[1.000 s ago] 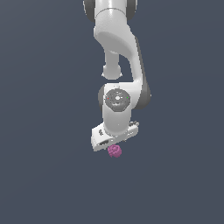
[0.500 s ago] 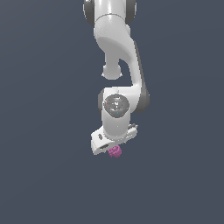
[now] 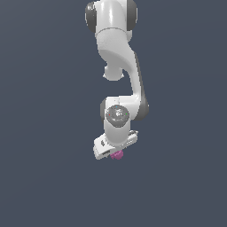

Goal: Pick up the object and move it to a goal position.

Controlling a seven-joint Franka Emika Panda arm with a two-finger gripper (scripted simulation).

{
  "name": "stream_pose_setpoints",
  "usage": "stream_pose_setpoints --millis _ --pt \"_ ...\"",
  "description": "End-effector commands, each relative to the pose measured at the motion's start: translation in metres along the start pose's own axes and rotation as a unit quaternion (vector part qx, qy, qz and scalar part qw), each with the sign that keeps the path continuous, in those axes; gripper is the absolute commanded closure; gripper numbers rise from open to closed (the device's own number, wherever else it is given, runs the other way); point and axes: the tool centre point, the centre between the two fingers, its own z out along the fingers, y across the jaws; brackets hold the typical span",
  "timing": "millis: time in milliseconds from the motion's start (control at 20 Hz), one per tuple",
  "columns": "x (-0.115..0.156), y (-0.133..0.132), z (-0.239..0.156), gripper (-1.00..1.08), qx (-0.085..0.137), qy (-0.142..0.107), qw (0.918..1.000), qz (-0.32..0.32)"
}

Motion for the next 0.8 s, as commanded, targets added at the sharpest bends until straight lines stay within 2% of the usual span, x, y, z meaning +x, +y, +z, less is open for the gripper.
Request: stream_pose_setpoints --millis 0,250,300,750 --pt "0.0002 0.0001 0.009 -0.92 0.0 0.0 1.0 0.0" --pt "0.0016 0.0006 0.0099 -0.92 0.0 0.0 1.0 0.0" --pt "0.0016 0.0006 0.0099 1.08 0.0 0.0 1.0 0.0" --pt "0.0016 0.0006 0.0099 1.08 0.0 0.0 1.0 0.0"
